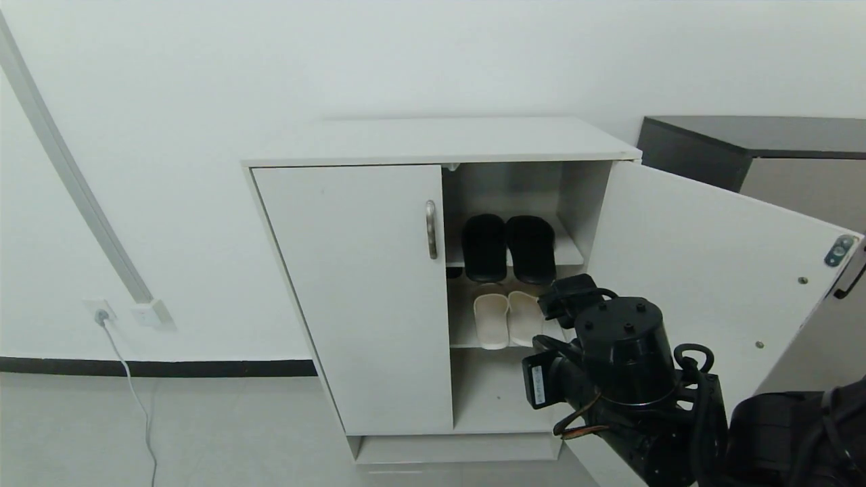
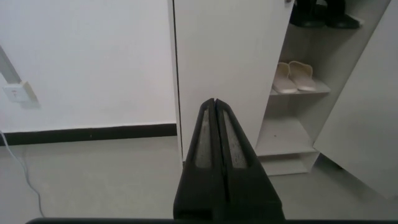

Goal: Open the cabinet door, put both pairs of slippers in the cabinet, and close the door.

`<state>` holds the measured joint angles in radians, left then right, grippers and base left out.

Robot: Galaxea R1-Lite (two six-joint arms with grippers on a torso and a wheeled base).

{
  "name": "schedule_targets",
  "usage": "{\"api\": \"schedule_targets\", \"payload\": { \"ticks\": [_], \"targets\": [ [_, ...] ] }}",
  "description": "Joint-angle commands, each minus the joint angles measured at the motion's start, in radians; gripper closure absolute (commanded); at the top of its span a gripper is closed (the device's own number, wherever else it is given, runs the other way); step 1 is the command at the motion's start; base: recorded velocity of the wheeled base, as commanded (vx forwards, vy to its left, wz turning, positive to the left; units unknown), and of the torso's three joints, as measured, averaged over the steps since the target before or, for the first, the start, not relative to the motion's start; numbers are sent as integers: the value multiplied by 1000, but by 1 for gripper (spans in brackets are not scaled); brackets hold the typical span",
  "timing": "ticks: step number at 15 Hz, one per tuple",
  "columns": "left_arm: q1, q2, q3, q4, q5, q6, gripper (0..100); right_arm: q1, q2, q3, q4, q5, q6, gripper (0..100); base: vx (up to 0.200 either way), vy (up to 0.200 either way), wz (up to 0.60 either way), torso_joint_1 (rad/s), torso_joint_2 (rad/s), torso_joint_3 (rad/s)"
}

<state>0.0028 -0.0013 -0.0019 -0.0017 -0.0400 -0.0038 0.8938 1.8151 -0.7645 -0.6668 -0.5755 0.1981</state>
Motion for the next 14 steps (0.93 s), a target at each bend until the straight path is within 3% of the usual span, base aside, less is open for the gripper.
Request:
{"api": "schedule_targets", "payload": {
  "ticks": [1, 14],
  "targets": [
    [0, 1, 0, 0, 0, -1, 100, -1, 6, 1, 0, -3, 1, 100, 0, 0, 0, 110, -452, -354],
    [0, 1, 0, 0, 0, -1, 100, -1, 9, 4, 0, -3, 0, 100, 0, 0, 0, 159, -486, -325]
  ]
}}
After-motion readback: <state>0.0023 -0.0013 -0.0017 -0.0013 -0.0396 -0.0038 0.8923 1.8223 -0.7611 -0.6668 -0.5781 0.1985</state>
